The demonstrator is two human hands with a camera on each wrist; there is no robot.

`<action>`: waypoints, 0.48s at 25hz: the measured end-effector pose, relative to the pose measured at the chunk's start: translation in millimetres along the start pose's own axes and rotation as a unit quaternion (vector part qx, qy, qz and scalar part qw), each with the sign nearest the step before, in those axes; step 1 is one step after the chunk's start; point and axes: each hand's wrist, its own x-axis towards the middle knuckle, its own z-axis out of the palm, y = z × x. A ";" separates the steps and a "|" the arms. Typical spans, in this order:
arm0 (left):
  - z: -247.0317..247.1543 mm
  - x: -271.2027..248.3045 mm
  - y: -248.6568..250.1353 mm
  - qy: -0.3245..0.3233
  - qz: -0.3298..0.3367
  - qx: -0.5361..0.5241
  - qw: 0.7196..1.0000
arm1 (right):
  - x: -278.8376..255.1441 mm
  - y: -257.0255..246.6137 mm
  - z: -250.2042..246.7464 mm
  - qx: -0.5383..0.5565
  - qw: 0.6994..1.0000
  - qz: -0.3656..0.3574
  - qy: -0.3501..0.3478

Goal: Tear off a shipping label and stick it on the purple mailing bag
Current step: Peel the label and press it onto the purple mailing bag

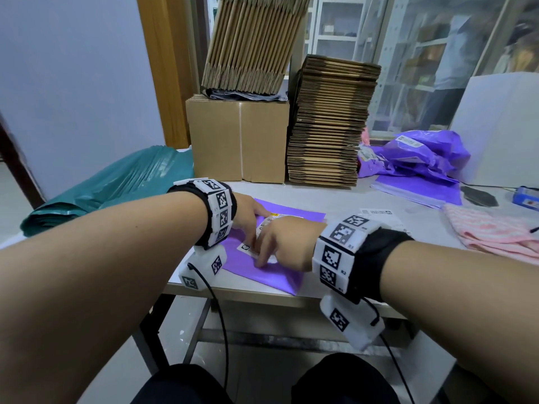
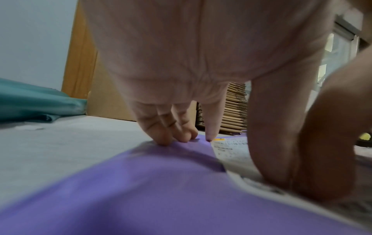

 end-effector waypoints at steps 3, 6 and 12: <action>-0.1 -2.9 -0.9 -0.008 -0.019 0.007 1.000 | -5.0 12.9 1.7 -0.006 1.000 0.027 -0.003; -0.3 -3.3 1.4 -0.005 -0.025 0.002 1.000 | -14.9 18.3 0.7 -0.005 0.999 0.053 -0.001; 1.0 -5.2 0.5 0.000 -0.013 -0.002 1.000 | -3.4 7.4 -26.0 0.013 0.994 0.093 0.061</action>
